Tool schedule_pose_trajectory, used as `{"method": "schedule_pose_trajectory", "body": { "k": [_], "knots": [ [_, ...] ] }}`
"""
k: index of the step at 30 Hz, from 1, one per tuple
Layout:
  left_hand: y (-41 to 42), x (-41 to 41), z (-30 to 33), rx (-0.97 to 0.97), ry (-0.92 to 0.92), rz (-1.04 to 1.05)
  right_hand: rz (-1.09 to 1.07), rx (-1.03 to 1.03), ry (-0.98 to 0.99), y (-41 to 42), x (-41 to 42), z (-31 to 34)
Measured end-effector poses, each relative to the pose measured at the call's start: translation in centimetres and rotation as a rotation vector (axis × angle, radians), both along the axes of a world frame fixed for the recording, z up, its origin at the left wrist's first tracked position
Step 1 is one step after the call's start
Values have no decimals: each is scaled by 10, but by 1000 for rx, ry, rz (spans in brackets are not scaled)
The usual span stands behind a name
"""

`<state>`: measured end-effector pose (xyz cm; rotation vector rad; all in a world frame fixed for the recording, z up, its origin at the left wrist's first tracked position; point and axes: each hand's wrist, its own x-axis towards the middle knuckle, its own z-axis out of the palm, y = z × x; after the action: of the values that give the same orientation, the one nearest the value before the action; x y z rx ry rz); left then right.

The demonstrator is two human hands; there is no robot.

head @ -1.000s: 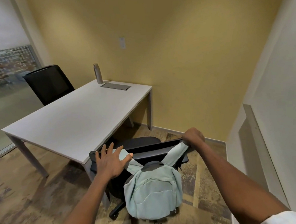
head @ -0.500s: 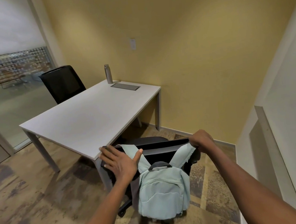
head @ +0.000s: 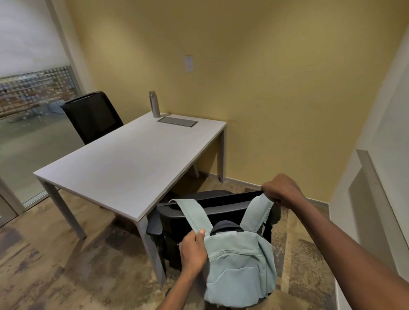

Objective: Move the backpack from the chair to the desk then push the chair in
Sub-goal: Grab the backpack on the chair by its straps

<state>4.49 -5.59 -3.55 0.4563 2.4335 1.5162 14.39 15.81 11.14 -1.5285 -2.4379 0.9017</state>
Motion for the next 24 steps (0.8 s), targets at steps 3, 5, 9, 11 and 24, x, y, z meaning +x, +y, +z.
{"method": "schedule_pose_trajectory", "body": {
  "k": [3,5,9,11,24],
  "knots": [
    [-4,2,5,68,6,80,9,18,11,-5,-3,6],
    [-6,7,9,102,9,141,22,15,11,-7,-5,9],
    [-16,11,18,138,3,241,73,-18,16,-12,-6,4],
    [-25,13,21,139,22,270,98,-25,2,-16,-8,-2],
    [-87,33,72,241,197,360,540,156,-294,-61,-21,-16]
  ]
}}
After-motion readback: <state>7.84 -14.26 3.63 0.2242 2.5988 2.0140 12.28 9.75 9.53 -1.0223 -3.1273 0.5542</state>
